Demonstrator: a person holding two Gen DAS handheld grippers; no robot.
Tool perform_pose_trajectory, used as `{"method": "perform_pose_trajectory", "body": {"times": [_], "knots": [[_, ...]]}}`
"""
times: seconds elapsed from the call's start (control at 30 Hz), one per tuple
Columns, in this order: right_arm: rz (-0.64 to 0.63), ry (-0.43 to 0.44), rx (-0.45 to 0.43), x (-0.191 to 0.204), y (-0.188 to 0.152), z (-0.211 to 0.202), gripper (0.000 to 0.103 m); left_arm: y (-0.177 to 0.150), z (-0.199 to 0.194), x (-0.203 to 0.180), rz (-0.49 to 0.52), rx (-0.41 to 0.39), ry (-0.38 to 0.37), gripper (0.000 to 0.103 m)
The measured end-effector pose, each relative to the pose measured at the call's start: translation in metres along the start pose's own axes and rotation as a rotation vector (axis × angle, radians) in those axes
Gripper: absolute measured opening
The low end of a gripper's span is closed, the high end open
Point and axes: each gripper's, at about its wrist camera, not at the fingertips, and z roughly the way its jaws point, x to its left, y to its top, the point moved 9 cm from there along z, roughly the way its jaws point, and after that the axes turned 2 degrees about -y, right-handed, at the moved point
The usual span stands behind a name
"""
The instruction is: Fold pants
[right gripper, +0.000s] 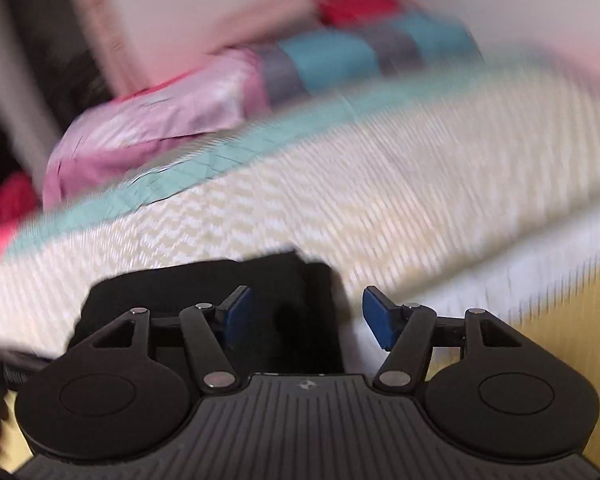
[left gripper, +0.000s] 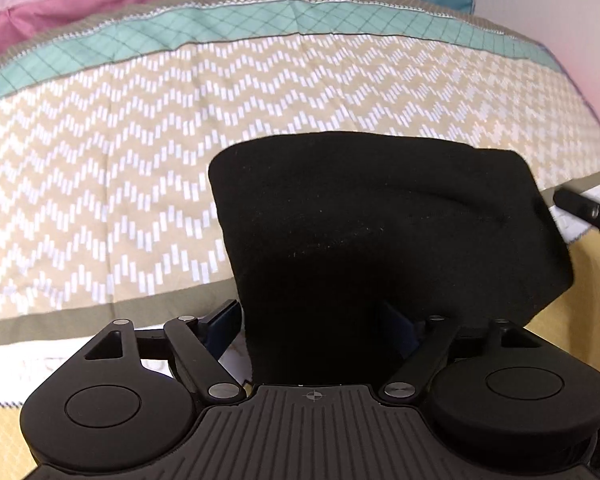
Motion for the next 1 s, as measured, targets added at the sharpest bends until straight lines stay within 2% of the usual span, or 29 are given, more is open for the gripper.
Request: {"method": "perform_pose_trajectory", "body": {"times": [0.07, 0.13, 0.2, 0.23, 0.3, 0.4, 0.47, 0.53, 0.57, 0.7, 0.87, 1.0], "knots": [[-0.157, -0.002, -0.031, 0.028, 0.001, 0.004, 0.069, 0.002, 0.0, -0.004, 0.031, -0.013, 0.035, 0.103], [-0.235, 0.001, 0.007, 0.043, -0.007, 0.02, 0.07, 0.003, 0.0, -0.005, 0.054, -0.022, 0.064, 0.103], [-0.18, -0.085, 0.083, 0.024, -0.014, 0.045, 0.07, 0.002, 0.001, -0.006, 0.06, -0.024, 0.078, 0.103], [-0.082, -0.102, 0.111, 0.01, -0.013, 0.048, 0.071, 0.002, 0.001, -0.006, 0.06, -0.026, 0.079, 0.103], [0.081, -0.034, 0.108, -0.004, -0.007, 0.038, 0.068, 0.002, 0.001, -0.006, 0.061, -0.029, 0.085, 0.103], [0.056, -0.007, 0.11, 0.006, -0.012, 0.019, 0.078, 0.003, 0.002, -0.007, 0.052, -0.03, 0.088, 0.103], [0.042, 0.015, 0.132, 0.01, -0.029, 0.01, 0.079, 0.0, 0.0, -0.005, 0.05, -0.035, 0.091, 0.103], [0.017, -0.025, 0.16, 0.006, -0.048, 0.009, 0.081, -0.001, 0.0, -0.006, 0.051, -0.035, 0.095, 0.103], [0.027, -0.046, 0.177, -0.004, -0.056, 0.01, 0.085, -0.002, 0.001, -0.007, 0.052, -0.035, 0.096, 0.103], [0.167, -0.014, 0.201, -0.035, -0.068, -0.001, 0.09, -0.003, -0.002, -0.011, 0.055, -0.035, 0.119, 0.103], [0.156, -0.062, 0.194, -0.043, -0.07, -0.02, 0.091, -0.007, -0.014, -0.017, 0.077, -0.05, 0.168, 0.103], [0.137, -0.167, 0.209, -0.054, -0.078, -0.029, 0.091, -0.018, -0.031, -0.018, 0.072, -0.056, 0.204, 0.103]]}}
